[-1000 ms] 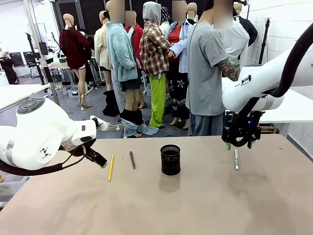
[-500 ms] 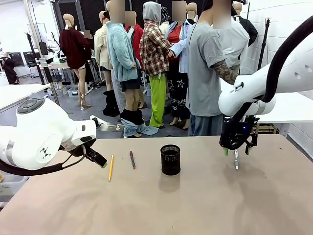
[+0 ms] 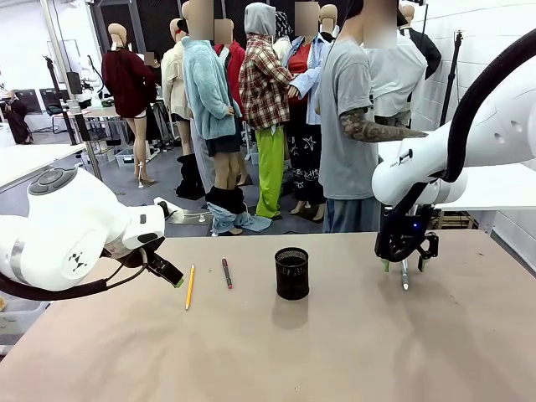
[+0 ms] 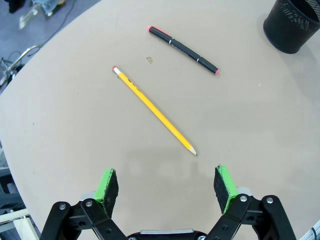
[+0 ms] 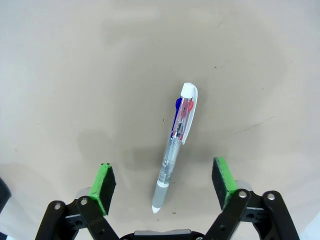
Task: Place the pens into the pen holder.
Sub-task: Pick up a writing instrument from the table and place it into the Pen holder.
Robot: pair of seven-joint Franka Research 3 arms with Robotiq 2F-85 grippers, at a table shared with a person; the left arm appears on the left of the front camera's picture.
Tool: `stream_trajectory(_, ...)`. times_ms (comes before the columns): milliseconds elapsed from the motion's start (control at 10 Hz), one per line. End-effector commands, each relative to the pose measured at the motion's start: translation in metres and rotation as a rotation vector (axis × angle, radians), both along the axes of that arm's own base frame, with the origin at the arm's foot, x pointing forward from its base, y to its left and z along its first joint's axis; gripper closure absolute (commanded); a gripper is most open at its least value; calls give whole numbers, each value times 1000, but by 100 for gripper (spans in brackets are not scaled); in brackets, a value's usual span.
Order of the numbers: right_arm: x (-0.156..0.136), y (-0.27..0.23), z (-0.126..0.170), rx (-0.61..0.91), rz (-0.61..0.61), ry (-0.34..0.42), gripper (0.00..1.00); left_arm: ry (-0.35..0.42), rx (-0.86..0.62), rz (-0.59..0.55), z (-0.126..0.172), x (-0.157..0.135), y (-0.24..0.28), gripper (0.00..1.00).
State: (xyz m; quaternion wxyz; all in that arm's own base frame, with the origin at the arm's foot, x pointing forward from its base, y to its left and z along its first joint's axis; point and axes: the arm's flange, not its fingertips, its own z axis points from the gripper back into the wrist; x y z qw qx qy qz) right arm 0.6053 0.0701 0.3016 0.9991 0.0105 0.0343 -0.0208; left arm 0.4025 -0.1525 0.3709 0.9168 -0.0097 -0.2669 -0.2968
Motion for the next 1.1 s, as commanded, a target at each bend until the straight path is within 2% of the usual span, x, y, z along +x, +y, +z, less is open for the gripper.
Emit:
stream_trajectory(0,7,3,-3,8,-30,-8,19,-1,-2,3,1,0,2,0)
stream_trajectory(100,7,4,-2,9,-27,-3,35,-1,-2,3,1,0,2,0)
stream_trajectory(400,10,2,-4,16,-12,24,94,-1,-2,3,1,0,2,0)
stream_trajectory(500,10,2,-4,15,-7,27,100,-1,-2,3,1,0,2,0)
stream_trajectory(800,9,5,1,9,48,48,100,-1,-2,3,1,0,2,0)
stream_trajectory(1000,0,12,9,-2,129,51,100,-1,-2,3,1,0,2,0)
